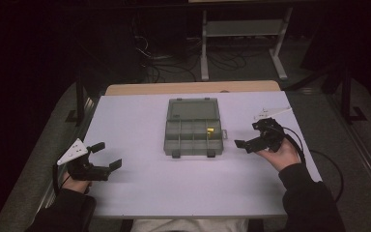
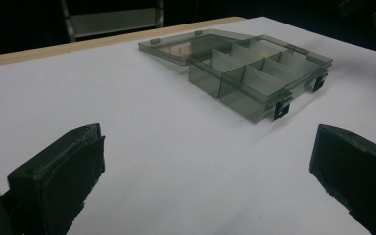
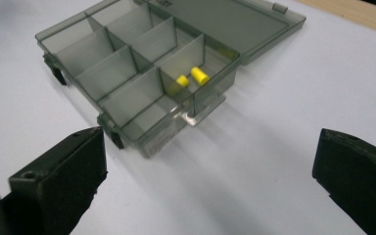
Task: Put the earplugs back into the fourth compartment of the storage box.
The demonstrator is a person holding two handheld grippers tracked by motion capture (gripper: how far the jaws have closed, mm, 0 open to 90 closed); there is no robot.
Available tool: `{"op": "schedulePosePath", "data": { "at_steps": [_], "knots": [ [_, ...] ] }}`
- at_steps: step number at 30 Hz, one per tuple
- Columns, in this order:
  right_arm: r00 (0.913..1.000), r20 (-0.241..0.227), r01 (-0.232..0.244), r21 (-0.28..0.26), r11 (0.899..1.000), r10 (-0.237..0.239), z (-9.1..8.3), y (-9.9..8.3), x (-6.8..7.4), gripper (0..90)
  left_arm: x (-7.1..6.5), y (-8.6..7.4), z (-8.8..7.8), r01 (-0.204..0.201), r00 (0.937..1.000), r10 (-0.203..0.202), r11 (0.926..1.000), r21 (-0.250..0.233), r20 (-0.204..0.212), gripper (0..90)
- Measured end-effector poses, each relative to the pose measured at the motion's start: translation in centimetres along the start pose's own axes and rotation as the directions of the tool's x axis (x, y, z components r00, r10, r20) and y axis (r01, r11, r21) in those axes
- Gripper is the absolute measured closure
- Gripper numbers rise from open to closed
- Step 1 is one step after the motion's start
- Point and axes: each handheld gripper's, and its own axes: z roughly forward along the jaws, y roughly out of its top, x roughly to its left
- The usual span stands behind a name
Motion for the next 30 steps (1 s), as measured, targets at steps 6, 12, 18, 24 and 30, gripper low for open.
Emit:
{"op": "schedulePosePath", "data": {
  "at_steps": [6, 12, 18, 24, 30],
  "knots": [
    [1.0000, 0.007, -0.001, -0.033, 0.999, 0.002, -0.7, -2.2, 0.6, 0.0, 0.0, 0.0, 0.0, -0.002, 1.0000, 0.002, 1.0000, 0.002, -0.001, 0.0],
    [0.9997, 0.024, -0.009, -0.086, 0.996, 0.011, -1.8, -3.9, 0.9, 0.0, 0.0, 0.0, 0.0, -0.001, 1.0000, 0.001, 1.0000, 0.001, -0.002, 0.0],
    [0.9983, 0.057, -0.006, -0.143, 0.990, 0.014, -2.6, -5.5, 1.1, 0.0, 0.0, 0.0, 0.0, -0.003, 1.0000, 0.003, 1.0000, 0.002, -0.001, 0.0],
    [0.9979, 0.061, -0.013, -0.163, 0.987, 0.024, -3.2, -6.6, 0.9, 0.0, 0.0, 0.0, 0.0, -0.003, 1.0000, 0.003, 1.0000, 0.004, -0.001, 0.0],
    [0.9976, 0.060, -0.024, -0.158, 0.987, 0.034, -3.5, -7.5, 1.0, 0.0, 0.0, 0.0, 0.0, -0.002, 1.0000, 0.002, 1.0000, 0.007, -0.001, 0.0]
  ]
}}
